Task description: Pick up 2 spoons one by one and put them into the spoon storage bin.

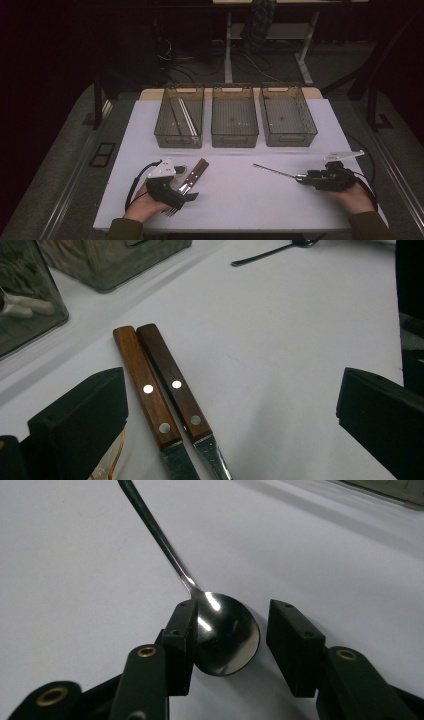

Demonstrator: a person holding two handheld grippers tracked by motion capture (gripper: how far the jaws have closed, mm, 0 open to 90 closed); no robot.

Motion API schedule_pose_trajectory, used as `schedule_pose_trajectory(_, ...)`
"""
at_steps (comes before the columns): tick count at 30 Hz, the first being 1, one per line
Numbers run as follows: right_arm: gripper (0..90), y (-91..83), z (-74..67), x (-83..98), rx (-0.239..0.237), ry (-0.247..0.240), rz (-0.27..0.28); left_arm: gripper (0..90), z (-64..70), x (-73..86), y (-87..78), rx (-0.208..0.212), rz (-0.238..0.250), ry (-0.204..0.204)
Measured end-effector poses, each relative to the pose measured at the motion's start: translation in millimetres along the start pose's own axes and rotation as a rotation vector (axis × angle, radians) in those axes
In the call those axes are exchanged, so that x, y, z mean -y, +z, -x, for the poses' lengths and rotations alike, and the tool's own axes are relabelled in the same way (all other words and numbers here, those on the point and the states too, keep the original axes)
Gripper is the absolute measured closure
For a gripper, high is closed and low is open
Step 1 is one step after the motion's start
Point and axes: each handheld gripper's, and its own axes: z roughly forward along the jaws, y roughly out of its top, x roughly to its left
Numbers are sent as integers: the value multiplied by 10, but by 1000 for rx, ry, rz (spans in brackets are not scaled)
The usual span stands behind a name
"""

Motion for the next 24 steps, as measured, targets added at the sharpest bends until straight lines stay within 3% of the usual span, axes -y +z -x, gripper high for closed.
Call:
schedule_pose_trajectory(9,592,10,-67,-10,32,-76,-27,0,2,0,1,-1,-2,0)
schedule_pose_trajectory(24,698,1,-102,-15,43,-121,-43,0,4,-1,0,-2,0,0)
